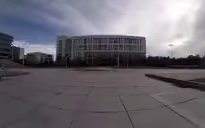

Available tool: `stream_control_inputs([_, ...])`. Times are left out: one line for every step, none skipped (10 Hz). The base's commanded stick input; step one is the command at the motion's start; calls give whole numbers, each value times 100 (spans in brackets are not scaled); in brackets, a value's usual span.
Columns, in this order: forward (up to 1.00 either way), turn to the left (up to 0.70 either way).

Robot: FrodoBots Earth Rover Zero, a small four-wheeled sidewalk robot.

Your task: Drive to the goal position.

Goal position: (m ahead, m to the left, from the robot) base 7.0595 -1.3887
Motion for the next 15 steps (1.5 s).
stream_control_inputs([70,0])
stream_control_inputs([70,0])
stream_control_inputs([70,0])
stream_control_inputs([70,0])
stream_control_inputs([68,0])
stream_control_inputs([5,0])
stream_control_inputs([6,0])
stream_control_inputs([6,0])
stream_control_inputs([5,0])
stream_control_inputs([1,0])
stream_control_inputs([0,0])
stream_control_inputs([0,0])
stream_control_inputs([0,0])
stream_control_inputs([0,0])
stream_control_inputs([0,0])
